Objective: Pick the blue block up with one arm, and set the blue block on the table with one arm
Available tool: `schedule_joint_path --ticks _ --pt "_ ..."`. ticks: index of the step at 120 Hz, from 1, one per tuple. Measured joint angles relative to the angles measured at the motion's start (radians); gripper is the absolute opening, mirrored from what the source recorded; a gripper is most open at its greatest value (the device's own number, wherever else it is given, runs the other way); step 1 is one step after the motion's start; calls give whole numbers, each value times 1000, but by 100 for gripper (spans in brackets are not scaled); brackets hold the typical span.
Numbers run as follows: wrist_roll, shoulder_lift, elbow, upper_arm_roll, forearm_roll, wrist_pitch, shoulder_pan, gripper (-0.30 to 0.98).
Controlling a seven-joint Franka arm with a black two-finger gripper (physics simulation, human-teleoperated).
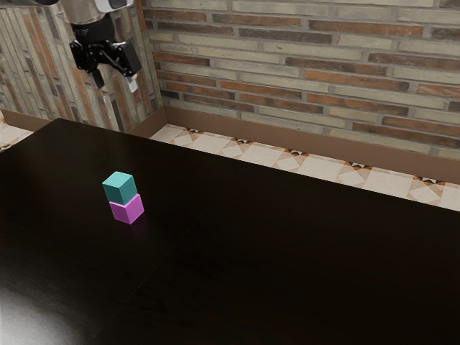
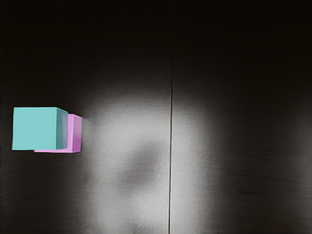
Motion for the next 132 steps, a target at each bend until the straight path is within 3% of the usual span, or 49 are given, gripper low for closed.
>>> schedule_joint_path --ticks 21,37,58,132 --pt "5 5 7 0 -3 -6 6 69" --pt "7 25 286 -3 7 -106 5 69" --pt "6 95 343 -3 16 -151 -25 69" --pt "5 536 333 2 13 144 58 69"
